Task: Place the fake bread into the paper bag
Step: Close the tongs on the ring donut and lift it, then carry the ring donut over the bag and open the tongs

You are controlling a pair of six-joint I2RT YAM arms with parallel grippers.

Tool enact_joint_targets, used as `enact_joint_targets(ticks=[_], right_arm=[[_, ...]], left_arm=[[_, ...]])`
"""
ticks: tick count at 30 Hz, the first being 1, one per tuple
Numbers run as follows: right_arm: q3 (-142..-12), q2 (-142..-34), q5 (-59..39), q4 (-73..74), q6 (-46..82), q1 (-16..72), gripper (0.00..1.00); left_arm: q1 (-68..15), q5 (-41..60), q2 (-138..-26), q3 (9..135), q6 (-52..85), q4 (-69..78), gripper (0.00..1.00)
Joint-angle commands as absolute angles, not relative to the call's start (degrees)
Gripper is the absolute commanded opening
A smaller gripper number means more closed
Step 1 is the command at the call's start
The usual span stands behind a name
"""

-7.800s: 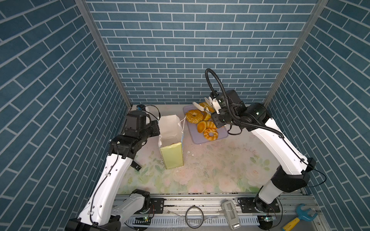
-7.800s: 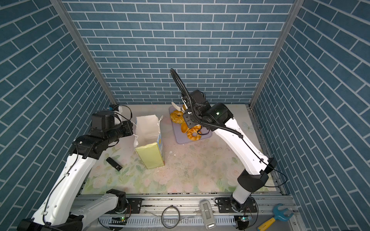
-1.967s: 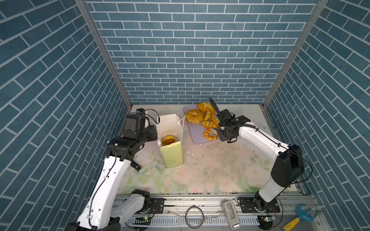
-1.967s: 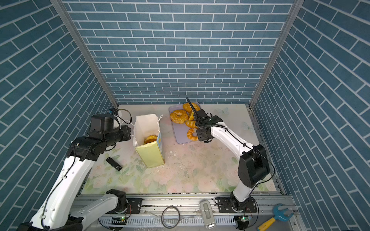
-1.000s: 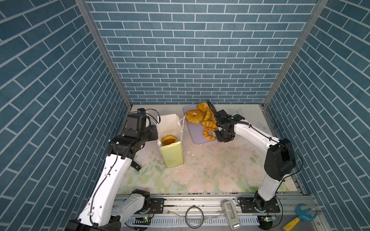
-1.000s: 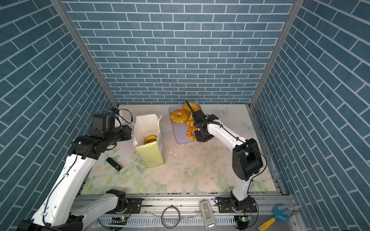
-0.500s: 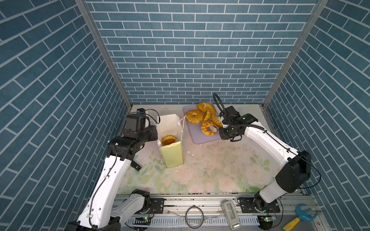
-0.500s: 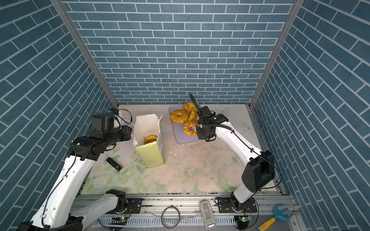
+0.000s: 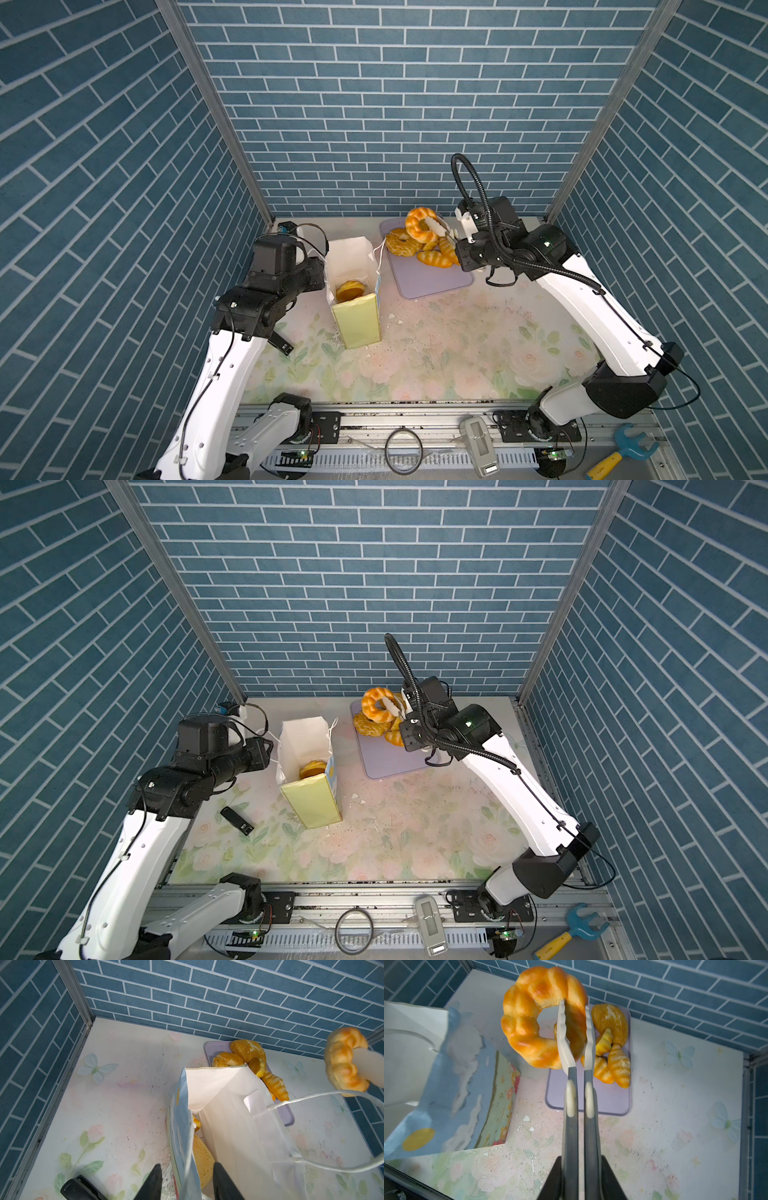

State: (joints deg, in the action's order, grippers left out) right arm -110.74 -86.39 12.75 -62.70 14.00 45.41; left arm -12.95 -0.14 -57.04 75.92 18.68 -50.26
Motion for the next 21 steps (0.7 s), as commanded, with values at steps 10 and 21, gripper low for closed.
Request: enact_joint_targets(ticks=[10, 21], right_arm=[[-131.4, -96.6, 20.5, -63.5, -0.9, 60.4, 0.17], [-136.3, -104.9, 24.3, -67.2, -6.4, 65.9, 0.18]], left_arm=[[-7.3, 6.5, -57.0, 75.0, 21.4, -48.1, 0.46], [-3.1, 12.5, -58.0, 72.7, 23.2, -45.5, 0.29]])
